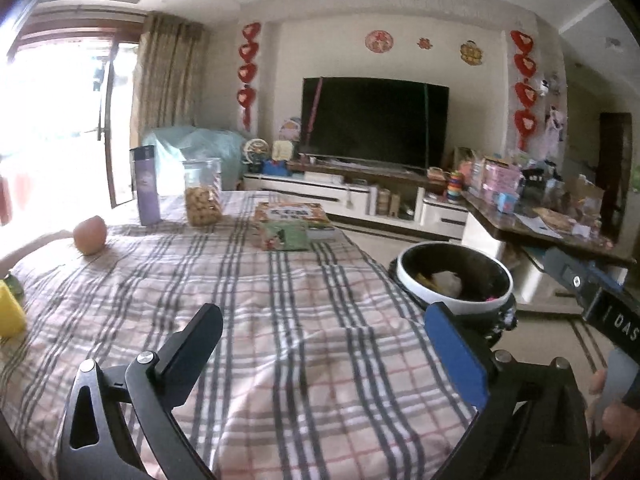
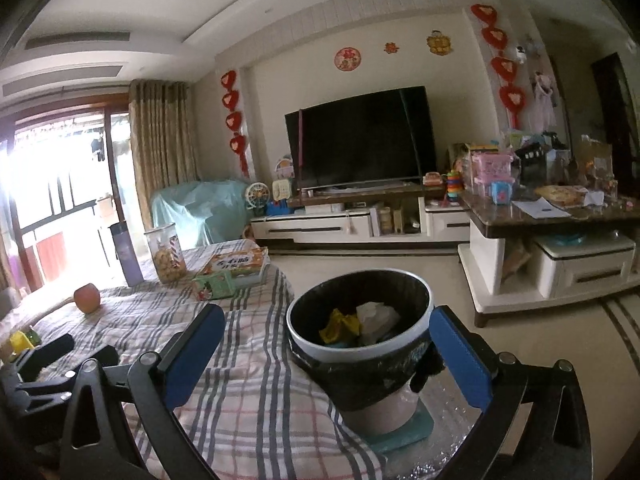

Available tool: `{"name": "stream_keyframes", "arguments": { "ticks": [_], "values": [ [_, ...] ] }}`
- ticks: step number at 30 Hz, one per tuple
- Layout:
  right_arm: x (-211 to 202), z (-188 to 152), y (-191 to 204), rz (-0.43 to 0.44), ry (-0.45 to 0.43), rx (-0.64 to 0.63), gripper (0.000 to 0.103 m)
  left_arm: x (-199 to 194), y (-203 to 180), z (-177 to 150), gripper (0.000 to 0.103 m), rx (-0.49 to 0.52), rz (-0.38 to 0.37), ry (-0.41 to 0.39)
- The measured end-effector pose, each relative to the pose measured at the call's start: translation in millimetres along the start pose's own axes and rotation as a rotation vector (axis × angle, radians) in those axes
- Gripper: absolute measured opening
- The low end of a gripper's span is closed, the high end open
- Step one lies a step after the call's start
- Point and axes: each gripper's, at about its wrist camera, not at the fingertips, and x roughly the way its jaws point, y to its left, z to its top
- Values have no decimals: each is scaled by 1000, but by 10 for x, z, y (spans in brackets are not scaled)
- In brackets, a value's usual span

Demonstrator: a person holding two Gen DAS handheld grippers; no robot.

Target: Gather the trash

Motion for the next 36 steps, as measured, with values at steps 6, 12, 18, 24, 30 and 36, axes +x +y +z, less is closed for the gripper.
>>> {"name": "stream_keyframes", "arguments": {
  "ticks": [6, 12, 18, 24, 30, 36],
  "values": [
    [1, -140, 23, 5, 12, -1, 103, -15, 3, -106, 102, -15, 21, 13],
    [-28, -167, 118, 12, 26, -26, 103, -80, -9, -103, 102, 1, 58, -8],
    [-19, -207, 176, 20, 47, -40, 103, -53, 74, -114, 102, -5, 74, -19],
    [-24, -215, 214, 20, 50, -54, 103, -47, 122, -132, 102, -11, 72, -28],
    [-26, -222, 215, 26, 53, -49, 103, -47, 149, -145, 102, -6, 74, -37],
    [-28, -224, 211, 28, 53, -49, 103, -40, 143, -140, 102, -1, 74, -40]
  ]
}}
